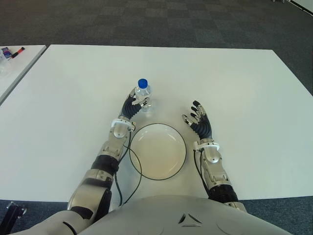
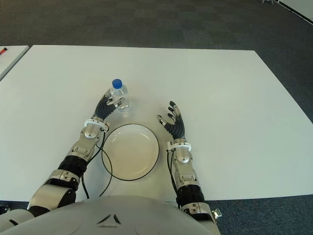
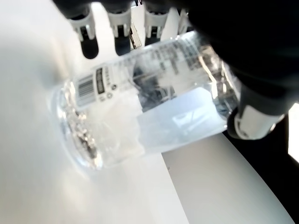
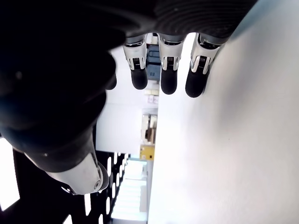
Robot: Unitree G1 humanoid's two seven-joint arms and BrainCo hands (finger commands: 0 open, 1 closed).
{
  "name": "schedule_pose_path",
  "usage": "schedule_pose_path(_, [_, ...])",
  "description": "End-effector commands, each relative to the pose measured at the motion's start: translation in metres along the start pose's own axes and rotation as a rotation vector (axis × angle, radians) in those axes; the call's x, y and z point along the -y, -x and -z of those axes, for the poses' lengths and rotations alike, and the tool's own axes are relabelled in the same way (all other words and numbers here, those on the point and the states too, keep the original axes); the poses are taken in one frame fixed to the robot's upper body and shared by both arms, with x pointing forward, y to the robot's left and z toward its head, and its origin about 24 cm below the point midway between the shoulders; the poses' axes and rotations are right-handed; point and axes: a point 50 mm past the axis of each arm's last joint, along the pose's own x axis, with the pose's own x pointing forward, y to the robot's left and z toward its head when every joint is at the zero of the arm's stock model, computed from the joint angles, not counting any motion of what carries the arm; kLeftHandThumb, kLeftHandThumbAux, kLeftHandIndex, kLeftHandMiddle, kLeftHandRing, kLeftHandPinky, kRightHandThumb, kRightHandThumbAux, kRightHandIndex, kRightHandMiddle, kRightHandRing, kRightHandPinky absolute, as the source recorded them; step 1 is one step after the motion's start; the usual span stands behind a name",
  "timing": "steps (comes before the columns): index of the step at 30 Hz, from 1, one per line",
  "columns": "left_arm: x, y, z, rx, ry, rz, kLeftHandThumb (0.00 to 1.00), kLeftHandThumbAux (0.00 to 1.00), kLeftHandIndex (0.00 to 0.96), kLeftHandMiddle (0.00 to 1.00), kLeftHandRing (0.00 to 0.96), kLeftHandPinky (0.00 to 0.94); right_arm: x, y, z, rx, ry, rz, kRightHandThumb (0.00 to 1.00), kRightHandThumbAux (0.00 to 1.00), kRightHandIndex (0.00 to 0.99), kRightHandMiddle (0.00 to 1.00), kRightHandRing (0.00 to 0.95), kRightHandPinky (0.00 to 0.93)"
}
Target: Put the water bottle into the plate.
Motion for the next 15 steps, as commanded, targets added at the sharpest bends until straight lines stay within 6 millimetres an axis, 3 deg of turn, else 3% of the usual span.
schedule_pose_path(1, [-0.0005, -0.0015, 0.0023, -0.017, -0.025, 0.005, 0.361, 0.493, 0.000, 0.000, 0.000, 0.000, -0.0012, 0.0079, 0.0140, -0.075, 0.004, -0.008, 0.252, 0.787, 0.076, 0.089, 0.092, 0.134])
schedule_pose_path(15, [0.0001, -0.0024, 0.0030, -0.023, -0.035, 0.013, 0.397, 0.482, 0.000, 0.000, 0.000, 0.000, -0.0022, 0.0075, 0.0143, -0.080, 0.003, -0.008, 0.253, 0.790, 0.082, 0.090, 0.094, 0.134])
